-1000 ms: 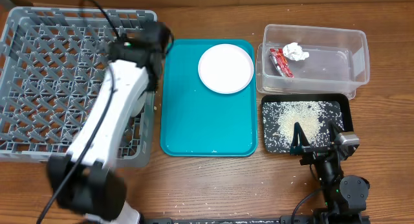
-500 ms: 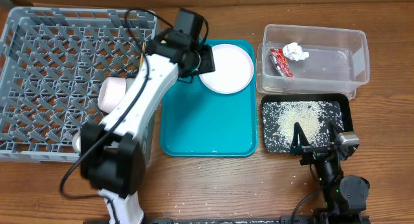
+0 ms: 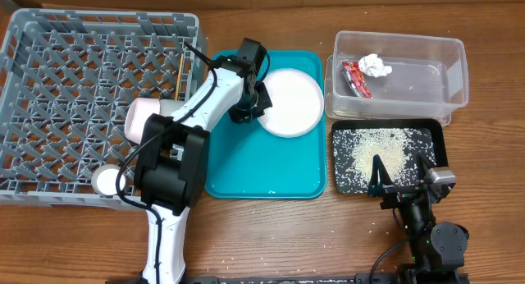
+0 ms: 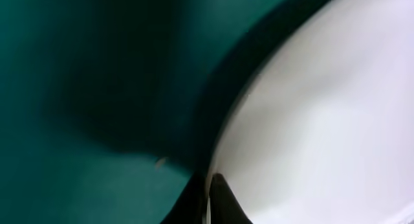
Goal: Sort waste into correct bins and load items into the dishwasher
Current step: 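Grasp the edge of the white plate with the left gripper, then lift the white plate and stand it upright in the dish rack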
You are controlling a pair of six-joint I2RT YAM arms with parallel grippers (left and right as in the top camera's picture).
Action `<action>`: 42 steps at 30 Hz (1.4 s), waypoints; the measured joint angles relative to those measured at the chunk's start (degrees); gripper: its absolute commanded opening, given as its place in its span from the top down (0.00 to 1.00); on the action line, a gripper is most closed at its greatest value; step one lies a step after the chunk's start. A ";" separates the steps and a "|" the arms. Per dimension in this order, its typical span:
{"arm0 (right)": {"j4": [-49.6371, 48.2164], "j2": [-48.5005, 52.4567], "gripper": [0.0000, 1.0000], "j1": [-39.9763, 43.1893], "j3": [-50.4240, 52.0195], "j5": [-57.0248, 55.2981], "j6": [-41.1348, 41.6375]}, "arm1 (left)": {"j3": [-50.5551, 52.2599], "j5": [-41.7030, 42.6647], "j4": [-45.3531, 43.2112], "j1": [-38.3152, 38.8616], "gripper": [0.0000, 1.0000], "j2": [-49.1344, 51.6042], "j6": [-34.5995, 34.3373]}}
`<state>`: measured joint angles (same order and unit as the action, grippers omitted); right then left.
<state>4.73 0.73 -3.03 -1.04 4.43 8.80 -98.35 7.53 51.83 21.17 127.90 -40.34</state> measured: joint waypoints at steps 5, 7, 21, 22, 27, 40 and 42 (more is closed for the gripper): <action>-0.02 0.00 0.00 0.02 0.00 0.00 -0.02 | -3.02 -4.37 12.96 -1.62 0.96 -2.38 4.46; -0.04 0.00 0.00 0.00 0.00 0.00 -0.04 | -6.27 -11.74 18.45 -2.56 0.96 -7.34 6.91; -0.04 0.00 0.00 0.00 0.00 0.00 -0.02 | -12.39 -69.46 23.87 -7.69 0.96 -34.38 29.57; -0.07 0.02 0.00 0.00 0.00 0.00 0.00 | -11.87 -71.06 21.99 -8.68 0.96 -33.64 31.08; -0.02 0.00 0.00 0.00 0.00 0.00 -0.02 | -7.13 -75.95 14.58 -17.09 0.96 -30.88 37.20; -0.02 0.00 0.00 0.00 0.00 0.00 -0.02 | 12.09 -69.07 -5.09 -24.22 0.96 -27.96 46.86; -0.02 0.00 0.00 0.00 0.00 0.02 -0.04 | 13.53 -68.98 -5.14 -24.22 0.95 -26.47 47.01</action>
<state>4.71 0.73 -3.03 -1.04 4.45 8.75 -84.82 -61.45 46.70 -3.05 101.43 6.68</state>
